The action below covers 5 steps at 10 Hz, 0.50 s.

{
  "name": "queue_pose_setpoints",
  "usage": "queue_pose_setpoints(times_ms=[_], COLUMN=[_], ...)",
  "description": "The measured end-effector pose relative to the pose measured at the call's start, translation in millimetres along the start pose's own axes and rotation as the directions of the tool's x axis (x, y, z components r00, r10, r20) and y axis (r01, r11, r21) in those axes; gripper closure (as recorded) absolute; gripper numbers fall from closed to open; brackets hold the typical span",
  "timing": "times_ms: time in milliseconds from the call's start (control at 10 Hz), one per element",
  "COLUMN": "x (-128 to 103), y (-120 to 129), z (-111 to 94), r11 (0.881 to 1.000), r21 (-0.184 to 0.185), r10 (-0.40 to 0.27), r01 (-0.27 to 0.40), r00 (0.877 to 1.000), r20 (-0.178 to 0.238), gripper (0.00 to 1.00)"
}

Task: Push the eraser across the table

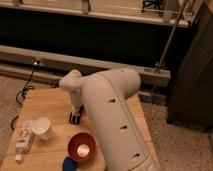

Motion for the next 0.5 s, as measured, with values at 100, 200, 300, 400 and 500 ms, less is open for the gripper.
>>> queue_pose_setpoints(times_ms=[100,200,300,400,500], x=[-5,-11,-18,-23,-29], y=[3,8,13,16,21], z=[0,-1,-2,-4,-7], r11=[1.0,1.0,1.0,0.999,0.999], r21=[0.004,0.006,0.007,0.007,0.005], r10=[-0.009,-0.019,-0.027,-0.032,-0.037], r01=[0.009,0.019,0.027,0.032,0.037], r00=[1.0,1.0,1.0,0.999,0.999], r20=[-0.002,-0.002,0.001,0.005,0.011], gripper=[0.35,0.35,0.35,0.35,0.35])
